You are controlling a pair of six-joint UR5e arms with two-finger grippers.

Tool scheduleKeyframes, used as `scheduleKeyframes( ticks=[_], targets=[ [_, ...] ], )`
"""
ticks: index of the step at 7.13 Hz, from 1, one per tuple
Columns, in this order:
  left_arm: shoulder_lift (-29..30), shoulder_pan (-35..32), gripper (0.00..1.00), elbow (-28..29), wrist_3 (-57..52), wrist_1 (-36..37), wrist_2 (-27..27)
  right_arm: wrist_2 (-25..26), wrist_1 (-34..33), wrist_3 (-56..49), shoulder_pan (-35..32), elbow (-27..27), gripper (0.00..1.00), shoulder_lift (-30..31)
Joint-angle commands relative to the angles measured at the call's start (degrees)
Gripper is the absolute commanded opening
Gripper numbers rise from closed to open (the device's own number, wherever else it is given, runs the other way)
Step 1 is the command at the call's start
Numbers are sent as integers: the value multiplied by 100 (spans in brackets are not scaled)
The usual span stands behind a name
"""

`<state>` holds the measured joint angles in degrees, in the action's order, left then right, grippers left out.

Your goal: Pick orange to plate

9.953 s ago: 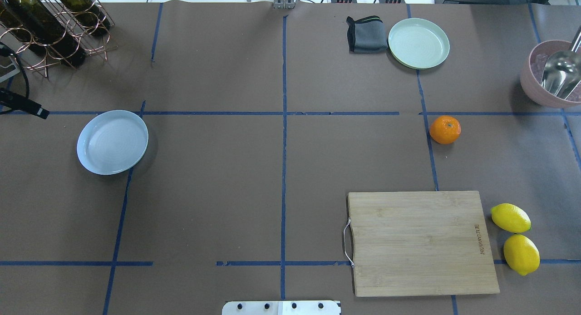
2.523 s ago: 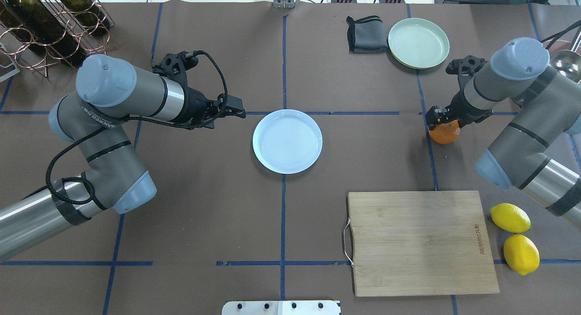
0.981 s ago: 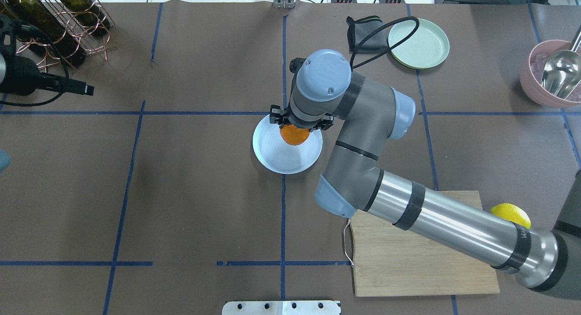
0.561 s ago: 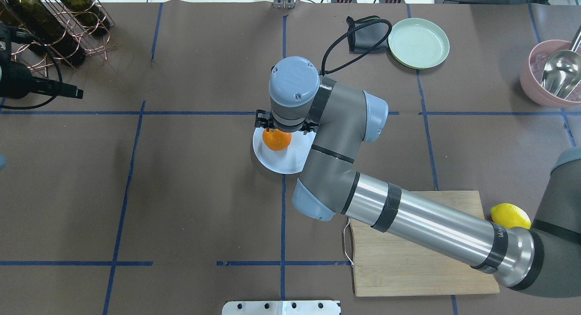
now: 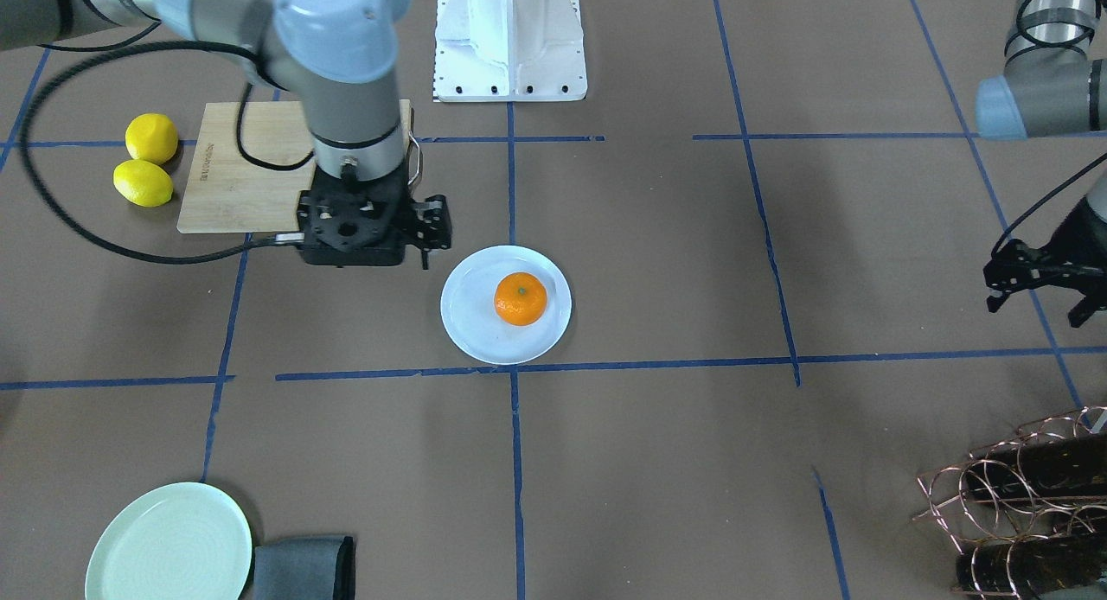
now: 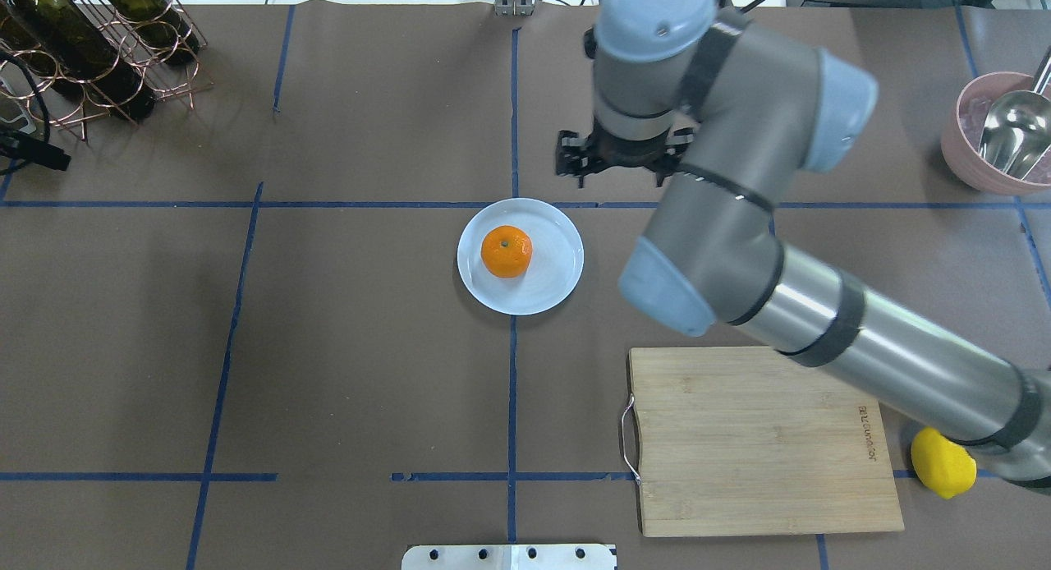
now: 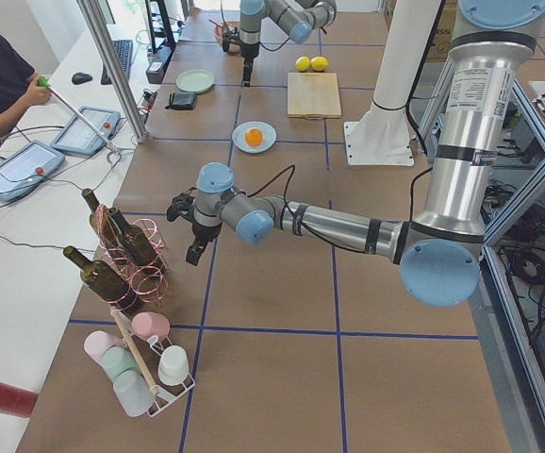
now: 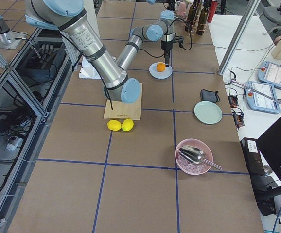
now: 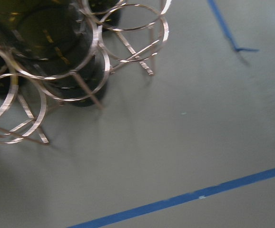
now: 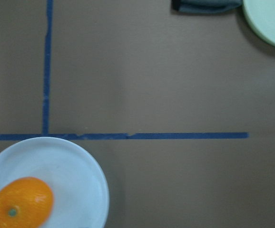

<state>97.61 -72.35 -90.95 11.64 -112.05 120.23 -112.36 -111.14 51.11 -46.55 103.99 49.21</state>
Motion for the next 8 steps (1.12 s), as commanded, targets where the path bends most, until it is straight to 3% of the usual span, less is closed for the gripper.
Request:
scheduleKeyframes(
  ticks=[1,3,5,6,8],
  targets=[
    [4,-970,100,-19,-1632,1084,332,-916,-224,-2104,-1377,718,100,1217],
    [-83,-1403,100,-10,-2192,1947,903,-1409,-206,-3838,-2363,676,100,2106],
    [-592,-1606,100,-10,-2193,1986,1773,-1945,-180,-5183,-3285,327,100,2784],
    [-716,-1693,100,-10,-2193,1977,1767,-2322,-136,-6008,-3690,-129,100,3039],
    [-787,-1712,100,-28,-2193,1977,1732,-2668,991,-6821,-4298,-1393,100,3356]
  ],
)
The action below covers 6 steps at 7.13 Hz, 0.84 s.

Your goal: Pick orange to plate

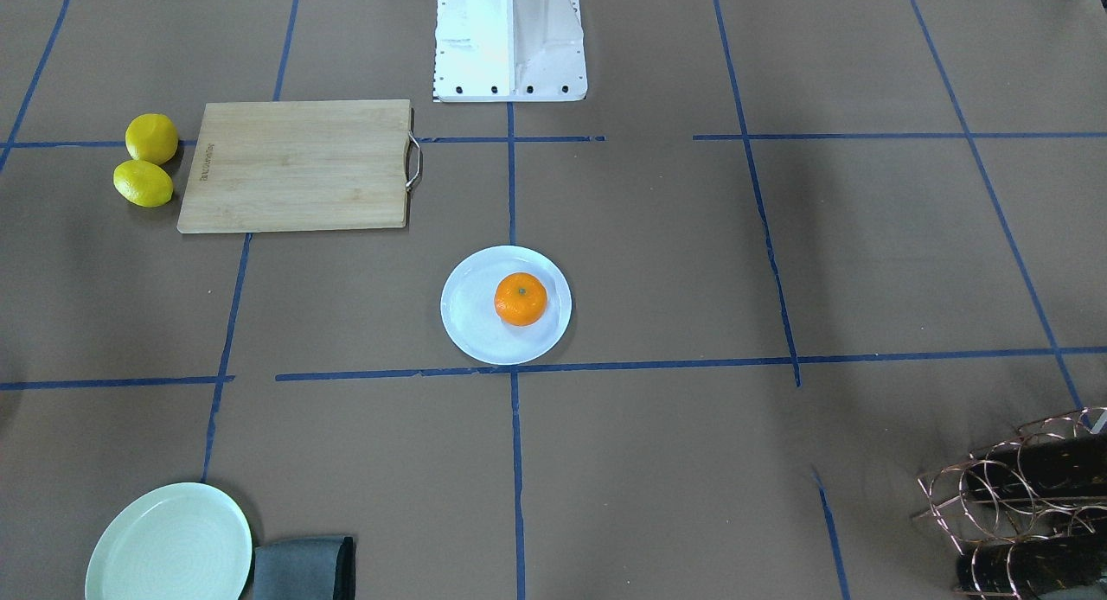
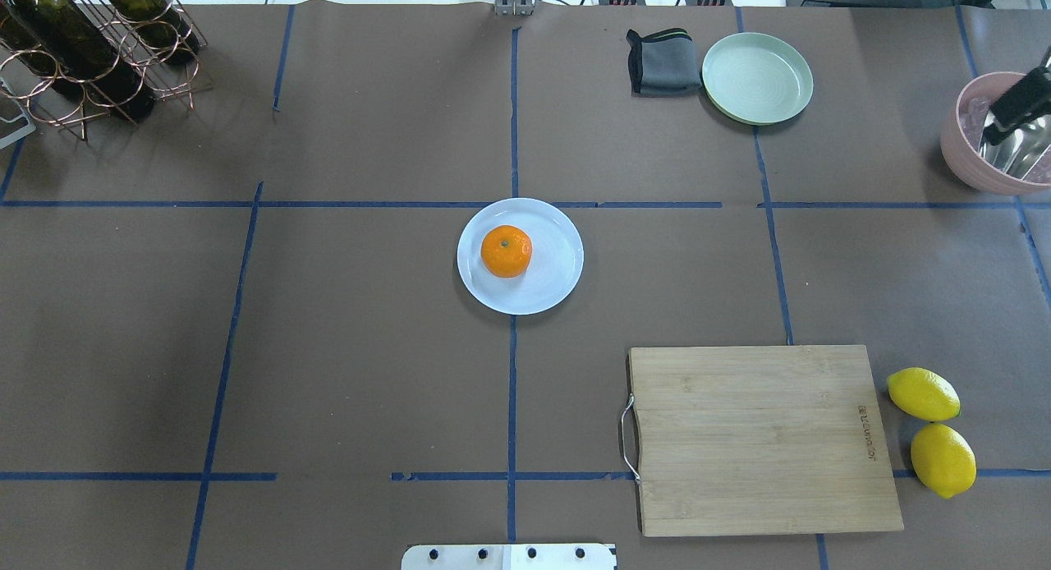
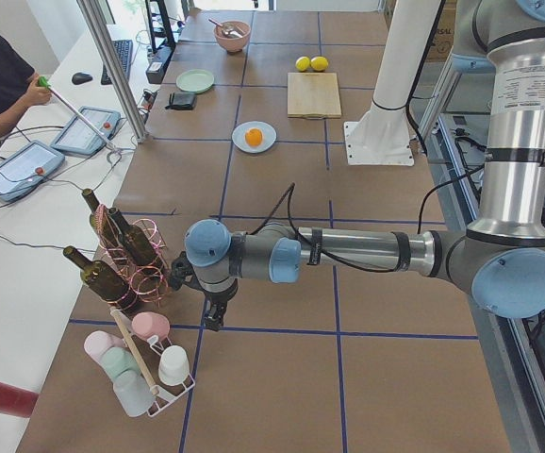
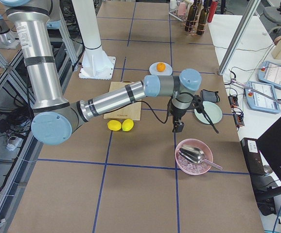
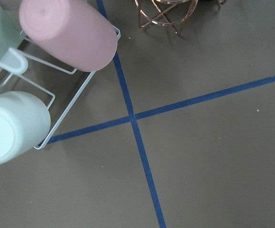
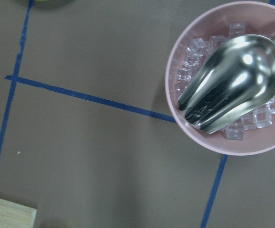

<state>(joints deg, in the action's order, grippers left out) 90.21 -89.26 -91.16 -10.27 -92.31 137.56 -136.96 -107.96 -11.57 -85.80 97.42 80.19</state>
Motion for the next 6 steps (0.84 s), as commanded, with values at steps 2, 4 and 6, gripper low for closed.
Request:
scheduleKeyframes(
  ticks=[2,4,6],
  targets=[
    [-56,-22,100,-7,-1,-6,-18,-95,1417,-496,-411,-1259,100,523],
    [-65,-22,100,2,-1,-6,-27,-77,1436,65,-647,-1182,100,594],
    [-100,-22,100,11,-1,-6,-27,-121,1410,338,-736,-832,100,769]
  ],
)
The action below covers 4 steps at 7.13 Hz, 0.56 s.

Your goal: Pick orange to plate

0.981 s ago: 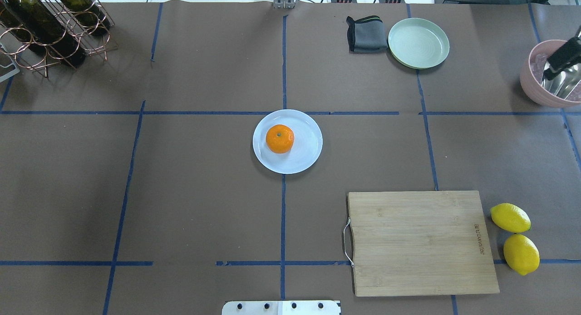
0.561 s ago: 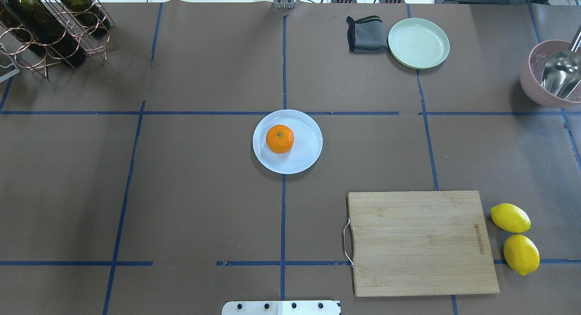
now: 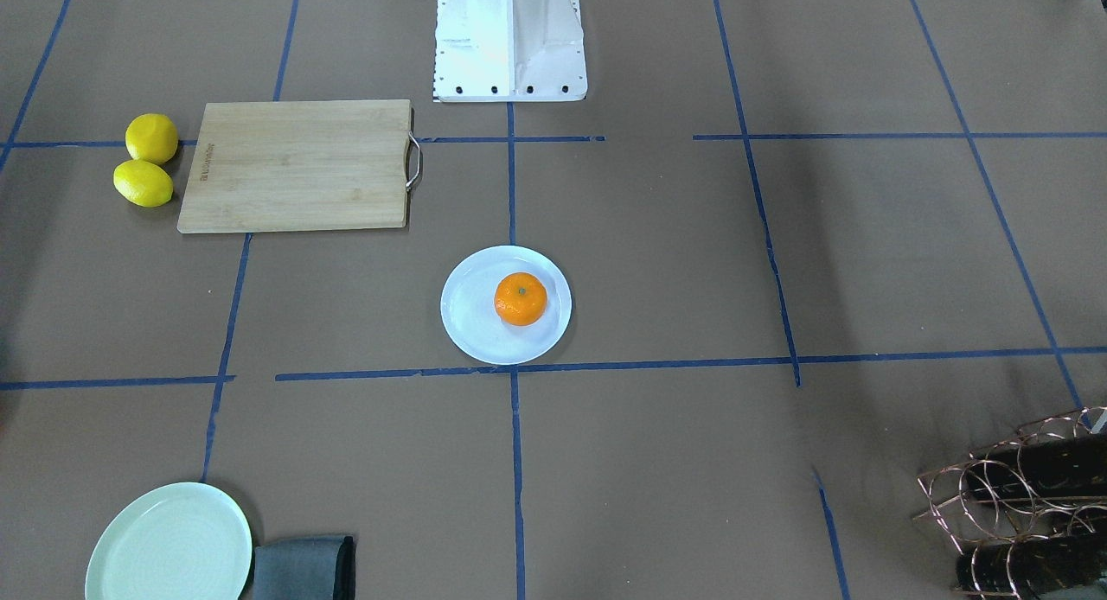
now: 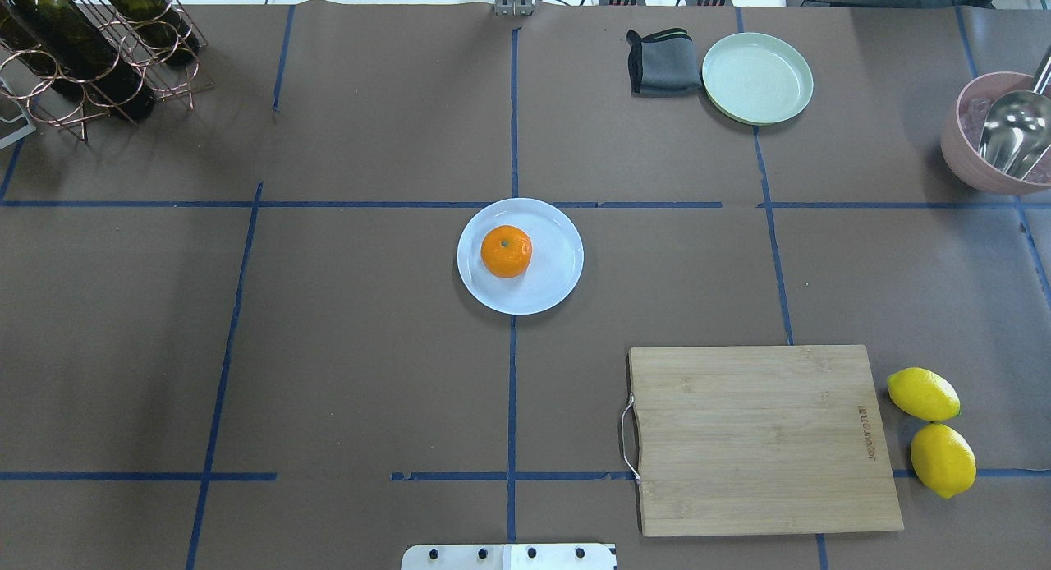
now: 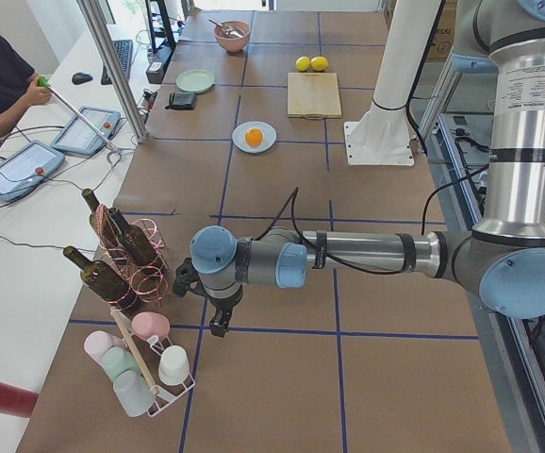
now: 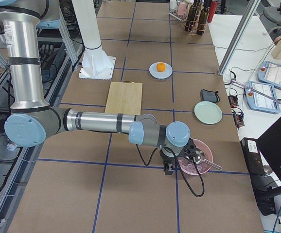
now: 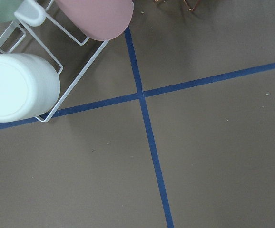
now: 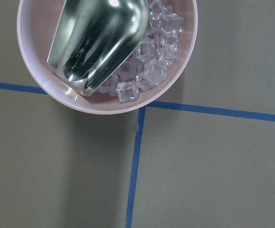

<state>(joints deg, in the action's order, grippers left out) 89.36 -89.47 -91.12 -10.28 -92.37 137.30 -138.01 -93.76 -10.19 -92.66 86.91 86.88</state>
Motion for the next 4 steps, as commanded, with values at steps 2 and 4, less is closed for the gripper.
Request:
scheduleKeyframes(
  ticks=[2,4],
  targets=[
    [-24,0,100,24,9,0,8,-7,-19,412,-50,274,100,110],
    [-24,0,100,33,18,0,8,20,-19,412,-50,265,100,110]
  ],
)
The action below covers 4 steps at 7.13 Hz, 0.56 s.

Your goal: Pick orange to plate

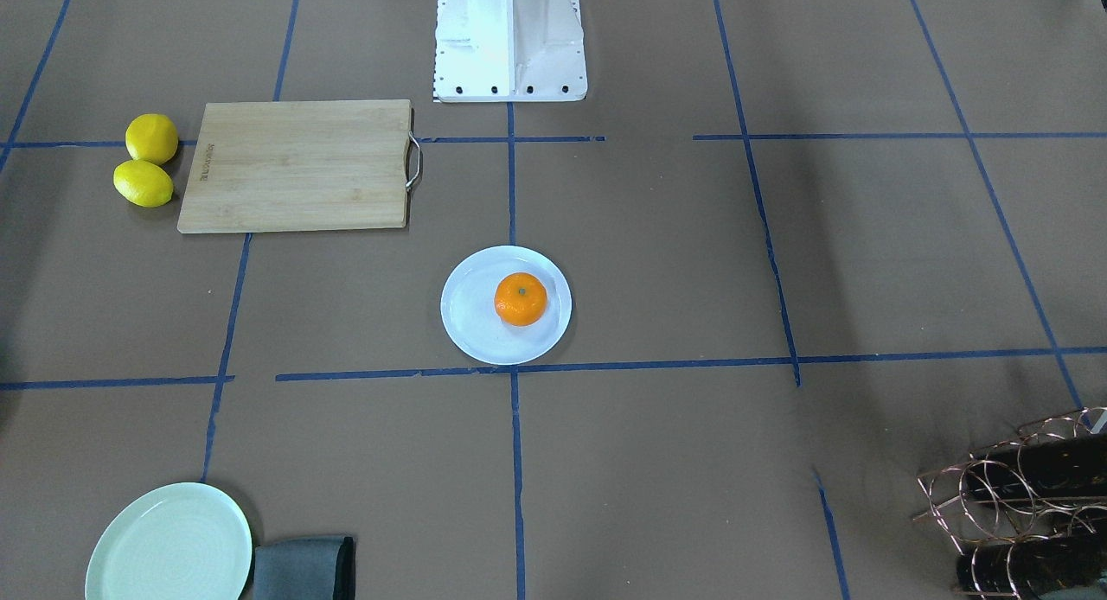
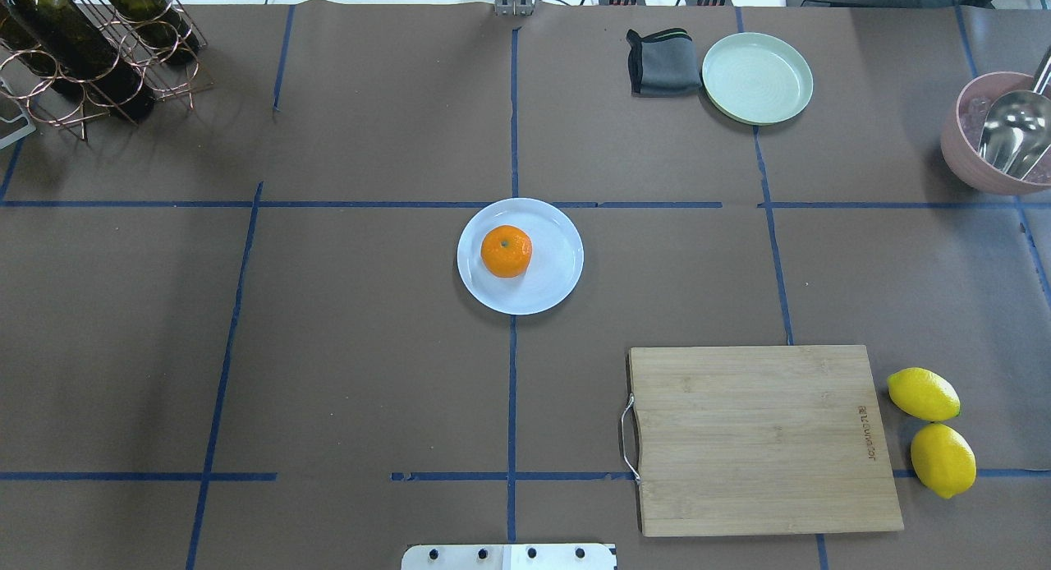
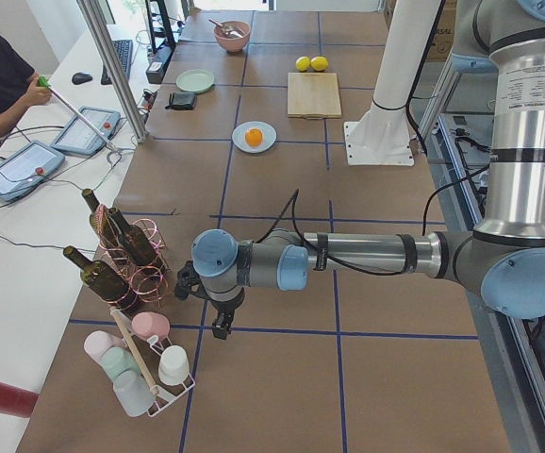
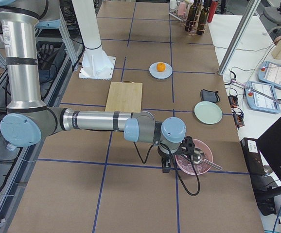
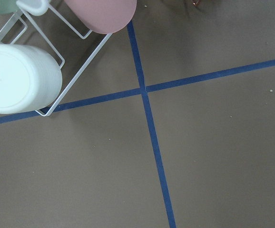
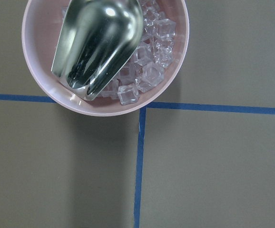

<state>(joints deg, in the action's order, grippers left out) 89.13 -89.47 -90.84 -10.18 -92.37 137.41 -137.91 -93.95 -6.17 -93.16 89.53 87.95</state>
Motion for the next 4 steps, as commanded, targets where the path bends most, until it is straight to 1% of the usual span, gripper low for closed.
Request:
scheduleKeyframes(
  ticks=[1,4],
  targets=[
    [-1,0,100,23,7,0,5,10,-1,11,-1,3,100,3],
    [-1,0,100,31,121,9,6,10,-1,11,-1,3,100,3]
  ],
)
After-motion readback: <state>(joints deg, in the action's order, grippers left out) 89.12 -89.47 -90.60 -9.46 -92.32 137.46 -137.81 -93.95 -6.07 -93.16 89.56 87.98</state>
